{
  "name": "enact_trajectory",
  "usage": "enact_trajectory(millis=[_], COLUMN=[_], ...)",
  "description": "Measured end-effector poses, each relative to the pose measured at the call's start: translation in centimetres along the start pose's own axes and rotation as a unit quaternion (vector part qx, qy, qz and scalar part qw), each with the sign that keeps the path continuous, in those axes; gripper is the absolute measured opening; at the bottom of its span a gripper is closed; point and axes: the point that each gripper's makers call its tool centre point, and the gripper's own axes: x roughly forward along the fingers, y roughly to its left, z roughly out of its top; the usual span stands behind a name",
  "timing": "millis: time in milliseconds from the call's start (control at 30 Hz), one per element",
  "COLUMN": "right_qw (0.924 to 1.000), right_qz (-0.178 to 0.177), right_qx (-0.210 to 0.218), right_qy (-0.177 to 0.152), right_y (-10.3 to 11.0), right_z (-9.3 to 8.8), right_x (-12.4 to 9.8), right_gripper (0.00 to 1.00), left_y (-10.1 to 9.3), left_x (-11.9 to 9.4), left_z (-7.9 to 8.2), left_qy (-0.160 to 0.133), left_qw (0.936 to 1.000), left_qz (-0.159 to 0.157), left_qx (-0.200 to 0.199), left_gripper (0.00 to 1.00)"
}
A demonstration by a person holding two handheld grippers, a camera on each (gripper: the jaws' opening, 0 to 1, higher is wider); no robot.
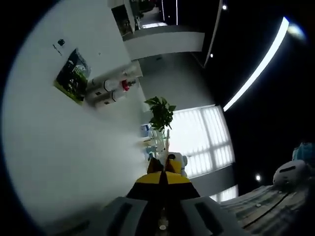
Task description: Arrange the skincare products in the storage area until every visible bottle or jar stands upright without overlapping.
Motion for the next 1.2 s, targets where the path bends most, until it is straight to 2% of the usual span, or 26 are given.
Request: enact_trajectory(millis=[100, 200, 500, 567, 667, 767, 867, 933, 1000, 1067, 1200], right_qw=[0.9999, 0.9999, 0.9998, 0.9992, 0.9998, 0.9989, 0.9992, 0.9985, 0.9983, 0.9989, 0.9972], right_qz=[0.000, 0.006, -0.001, -0.009, -0.005, -0.022, -0.023, -0.026, -0.034, -0.029, -0.043], right_qx=[-0.009, -0.009, -0.009, -0.039, -0.017, -0.036, -0.026, -0.047, -0.046, -0.036, -0.056], right_qy=[0.014, 0.010, 0.018, 0.003, 0.005, 0.020, 0.021, 0.011, -0.002, -0.005, -0.024], right_y=[0.1, 0.4, -0.1, -0.3, -0.3, -0.8, -0.9, -1.1, -1.4, -1.4, -1.8], right_z=[-0.6, -0.3, -0.3, 0.1, 0.1, -0.3, -0.5, -0.5, -0.2, -0.1, 0.5], right_x=[0.2, 0.2, 0.5, 0.6, 0.4, 0.2, 0.2, 0.2, 0.0, -0.2, -0.6], right_gripper=[0.05, 0.00, 0.00, 0.00, 0.00, 0.00, 0.00, 0.02, 0.09, 0.09, 0.09], left_y=[0.0, 0.1, 1.2, 1.2, 1.4, 1.6, 1.7, 2.1, 2.6, 3.1, 4.3], left_x=[0.2, 0.4, -0.1, -0.1, -0.5, -0.2, -0.1, -0.3, -0.5, -0.9, -1.7], left_z=[0.2, 0.0, 0.8, 1.0, 1.5, 0.9, 0.7, 0.9, 1.1, 1.5, 2.5], left_qy=[0.002, 0.009, 0.006, 0.001, -0.003, 0.011, 0.018, 0.018, 0.018, 0.017, 0.014], left_qw=[1.0000, 1.0000, 1.0000, 1.0000, 0.9999, 0.9998, 0.9996, 0.9995, 0.9993, 0.9991, 0.9984], left_qz=[-0.001, 0.003, 0.003, 0.003, 0.000, 0.011, 0.010, 0.014, 0.024, 0.029, 0.046], left_qx=[-0.002, 0.002, -0.005, -0.008, -0.014, -0.015, -0.020, -0.020, -0.021, -0.026, -0.030], left_gripper=[0.00, 0.00, 0.00, 0.00, 0.00, 0.00, 0.00, 0.00, 0.00, 0.00, 0.01])
